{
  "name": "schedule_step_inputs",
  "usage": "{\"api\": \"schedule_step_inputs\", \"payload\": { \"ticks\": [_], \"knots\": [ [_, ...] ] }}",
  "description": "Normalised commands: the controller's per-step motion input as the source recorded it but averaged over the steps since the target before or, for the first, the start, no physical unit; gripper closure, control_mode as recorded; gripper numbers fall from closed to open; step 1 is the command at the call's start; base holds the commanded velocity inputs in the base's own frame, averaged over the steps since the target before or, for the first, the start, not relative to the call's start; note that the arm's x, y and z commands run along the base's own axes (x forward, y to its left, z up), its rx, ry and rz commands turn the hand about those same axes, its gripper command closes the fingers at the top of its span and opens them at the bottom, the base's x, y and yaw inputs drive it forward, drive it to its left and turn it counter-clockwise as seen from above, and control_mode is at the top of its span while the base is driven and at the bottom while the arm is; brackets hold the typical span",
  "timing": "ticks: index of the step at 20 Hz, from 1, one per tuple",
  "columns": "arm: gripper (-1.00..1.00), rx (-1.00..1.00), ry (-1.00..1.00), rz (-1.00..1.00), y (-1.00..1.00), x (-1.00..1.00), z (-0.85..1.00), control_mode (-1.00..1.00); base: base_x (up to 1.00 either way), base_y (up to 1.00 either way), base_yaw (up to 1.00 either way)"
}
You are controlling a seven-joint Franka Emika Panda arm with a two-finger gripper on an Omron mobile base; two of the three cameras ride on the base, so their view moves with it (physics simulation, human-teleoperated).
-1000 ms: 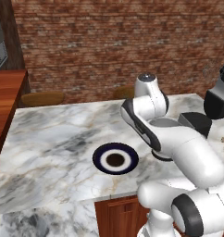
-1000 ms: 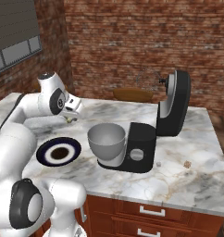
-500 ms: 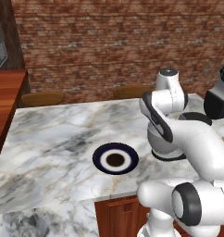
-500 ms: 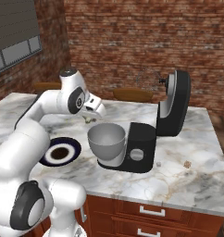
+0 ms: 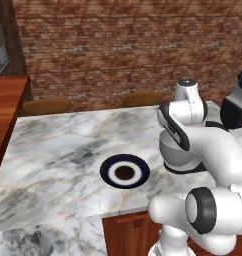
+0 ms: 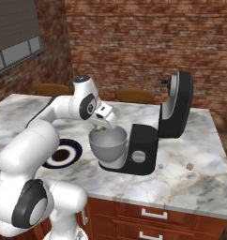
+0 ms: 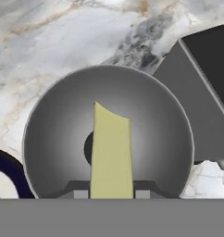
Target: Add butter and sugar cubes to the stand mixer bowl and then turn on the stand mixer to begin making frosting.
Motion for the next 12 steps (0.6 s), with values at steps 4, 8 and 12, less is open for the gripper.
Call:
{"api": "schedule_step_inputs", "payload": {
  "ticks": [4, 8, 12],
  "knots": [
    [1.0, 0.0, 0.01, 0.0, -0.14, 0.04, -0.33, -1.0, 0.0, 0.0, 0.0],
    [1.0, 0.0, 0.0, 0.0, -0.28, 0.0, -0.32, -1.0, 0.0, 0.0, 0.0],
    [1.0, 0.0, 0.01, -0.02, -0.16, 0.0, -0.36, -1.0, 0.0, 0.0, 0.0]
  ]
}}
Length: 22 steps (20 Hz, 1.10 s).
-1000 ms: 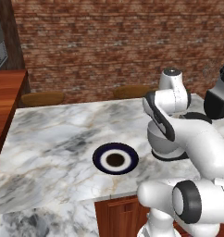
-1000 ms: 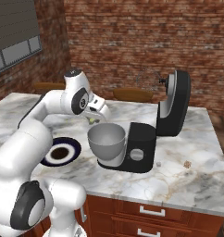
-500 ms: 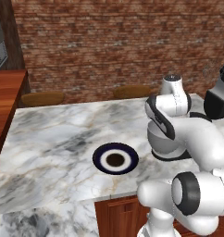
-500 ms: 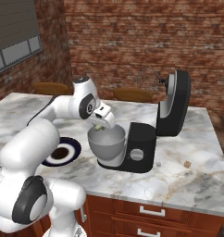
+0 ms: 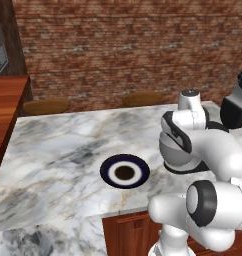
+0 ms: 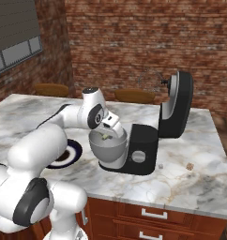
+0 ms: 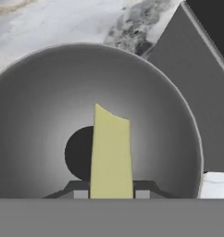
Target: Add butter and sugar cubes to the stand mixer bowl and then turn on the stand mixer to begin making frosting.
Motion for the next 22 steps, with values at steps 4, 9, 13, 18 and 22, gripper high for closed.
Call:
{"api": "schedule_step_inputs", "payload": {
  "ticks": [4, 9, 13, 18, 22],
  "knots": [
    [1.0, 0.0, 0.0, -0.01, -0.01, 0.06, -0.37, -1.0, 0.0, 0.0, 0.0],
    [1.0, 0.0, 0.0, -0.01, 0.0, 0.15, -0.32, -1.0, 0.0, 0.0, 0.0],
    [1.0, 0.0, 0.0, 0.0, 0.0, 0.16, -0.2, -1.0, 0.0, 0.0, 0.0],
    [1.0, 0.0, 0.02, 0.0, 0.0, 0.12, -0.26, -1.0, 0.0, 0.0, 0.0],
    [1.0, -0.01, 0.05, 0.0, 0.02, 0.07, -0.38, -1.0, 0.0, 0.0, 0.0]
  ]
}}
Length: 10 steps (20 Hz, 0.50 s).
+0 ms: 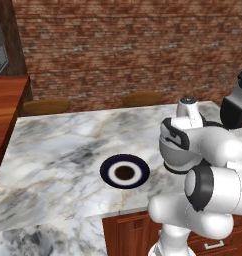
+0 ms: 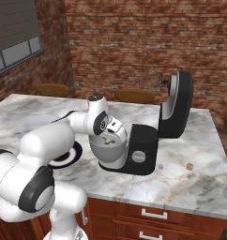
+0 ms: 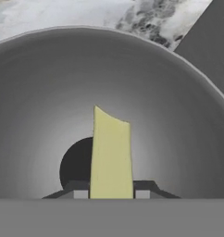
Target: Add butter and sugar cubes to the stand mixer bowl and then turn on the stand mixer to begin making frosting.
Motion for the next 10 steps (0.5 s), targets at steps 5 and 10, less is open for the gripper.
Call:
{"api": "schedule_step_inputs", "payload": {
  "ticks": [5, 10],
  "knots": [
    [-1.0, -0.02, 0.05, 0.0, 0.04, 0.09, -0.39, -1.0, 0.0, 0.0, 0.0],
    [-1.0, 0.0, 0.01, 0.0, 0.01, 0.05, -0.28, -1.0, 0.0, 0.0, 0.0]
  ]
}}
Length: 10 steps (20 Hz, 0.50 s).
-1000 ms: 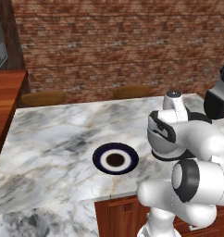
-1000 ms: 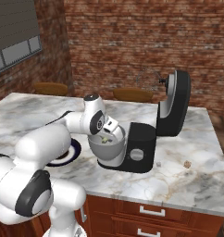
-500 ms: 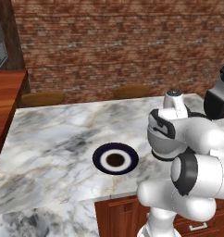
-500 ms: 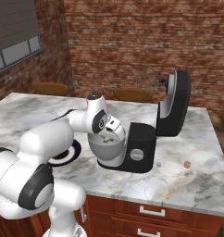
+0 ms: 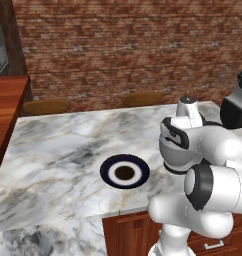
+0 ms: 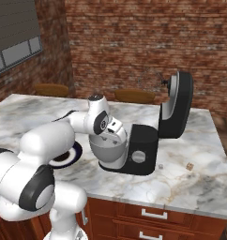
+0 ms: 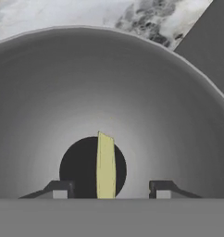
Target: Add butter and sugar cubes to the stand mixer bowl and then turn on the stand mixer to begin making frosting.
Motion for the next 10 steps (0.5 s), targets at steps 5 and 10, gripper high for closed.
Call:
{"api": "schedule_step_inputs", "payload": {
  "ticks": [5, 10],
  "knots": [
    [-1.0, 0.0, -0.01, 0.0, 0.01, -0.02, -0.08, -1.0, 0.0, 0.0, 0.0],
    [-1.0, 0.0, -0.12, 0.0, 0.06, -0.43, 0.5, -1.0, 0.0, 0.0, 0.0]
  ]
}}
